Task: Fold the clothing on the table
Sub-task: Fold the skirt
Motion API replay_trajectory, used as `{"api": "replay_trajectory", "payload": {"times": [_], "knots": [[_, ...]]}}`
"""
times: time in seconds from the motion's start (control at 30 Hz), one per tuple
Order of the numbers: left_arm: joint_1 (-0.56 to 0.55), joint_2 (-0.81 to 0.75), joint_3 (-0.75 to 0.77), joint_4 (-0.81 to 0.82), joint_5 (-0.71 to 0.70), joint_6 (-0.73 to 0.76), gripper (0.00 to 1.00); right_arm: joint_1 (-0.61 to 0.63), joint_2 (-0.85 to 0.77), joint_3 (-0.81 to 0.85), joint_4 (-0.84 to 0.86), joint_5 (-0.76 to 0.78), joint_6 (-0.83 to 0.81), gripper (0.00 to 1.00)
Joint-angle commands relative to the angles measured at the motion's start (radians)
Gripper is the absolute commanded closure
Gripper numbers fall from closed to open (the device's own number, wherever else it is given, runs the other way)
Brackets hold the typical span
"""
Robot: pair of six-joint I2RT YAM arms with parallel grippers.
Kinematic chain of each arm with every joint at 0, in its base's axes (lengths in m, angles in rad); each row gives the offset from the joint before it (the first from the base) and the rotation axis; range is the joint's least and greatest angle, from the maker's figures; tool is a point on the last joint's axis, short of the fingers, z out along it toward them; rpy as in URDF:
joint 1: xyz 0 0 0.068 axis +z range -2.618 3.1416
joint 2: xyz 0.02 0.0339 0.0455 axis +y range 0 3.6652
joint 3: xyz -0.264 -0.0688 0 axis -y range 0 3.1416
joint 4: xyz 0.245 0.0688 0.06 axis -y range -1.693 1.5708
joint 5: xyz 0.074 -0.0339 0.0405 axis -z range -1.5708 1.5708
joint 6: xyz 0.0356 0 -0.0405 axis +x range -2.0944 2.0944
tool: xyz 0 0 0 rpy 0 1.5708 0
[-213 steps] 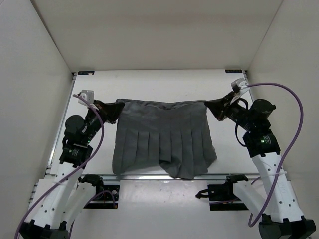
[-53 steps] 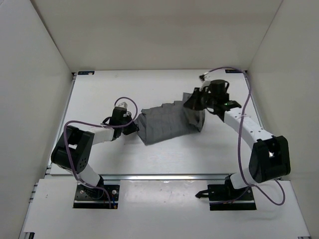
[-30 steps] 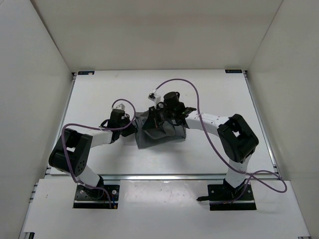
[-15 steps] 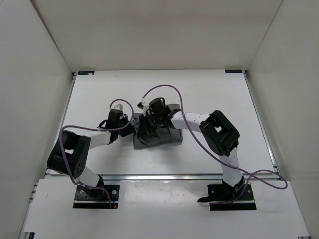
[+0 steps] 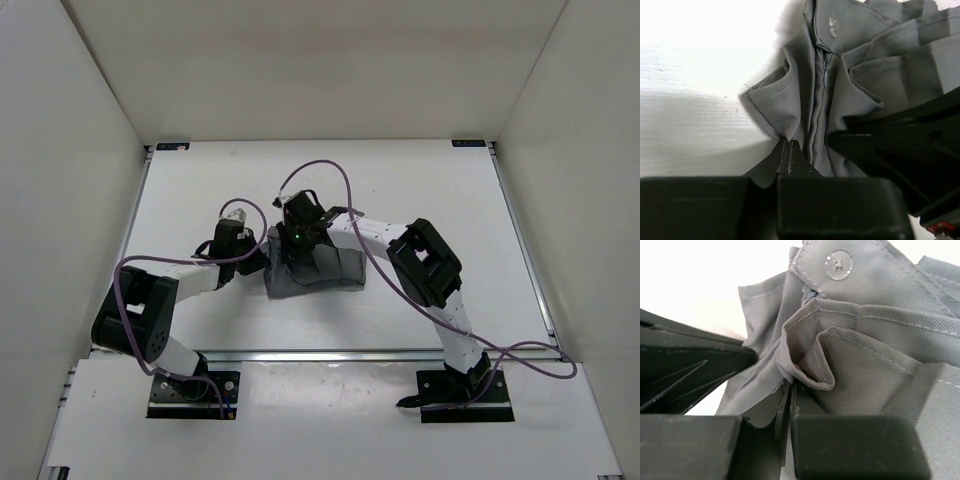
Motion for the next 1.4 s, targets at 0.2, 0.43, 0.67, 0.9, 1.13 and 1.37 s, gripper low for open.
{"api": "replay_trajectory", "payload": {"times": [0.2,0.43,0.67,0.9,1.13,1.37], "knots": [[-0.009,0.036,0.018,-0.018,0.066,0.032,0.99,0.025,-0.069,-0.006,0.073,-0.120,-0.014,1.00],[0.006,0.007,-0.013,0.008,0.080,0.020,0.90,0.038,-0.077,0.015,0.037,-0.141,-0.065,0.75],[0.029,-0.068,-0.009,0.012,0.082,0.008,0.68,0.022,-0.326,-0.172,0.124,-0.063,-0.108,0.62],[0.045,-0.200,-0.013,-0.025,0.046,-0.011,0.56,-0.002,-0.502,-0.299,0.083,0.040,-0.175,0.50],[0.019,-0.269,-0.061,-0.097,0.042,0.025,0.55,0.035,-0.540,-0.403,0.008,0.148,-0.299,0.52],[-0.026,-0.309,-0.176,-0.053,0.033,-0.012,0.56,0.061,-0.525,-0.483,0.058,0.123,-0.278,0.53]]}}
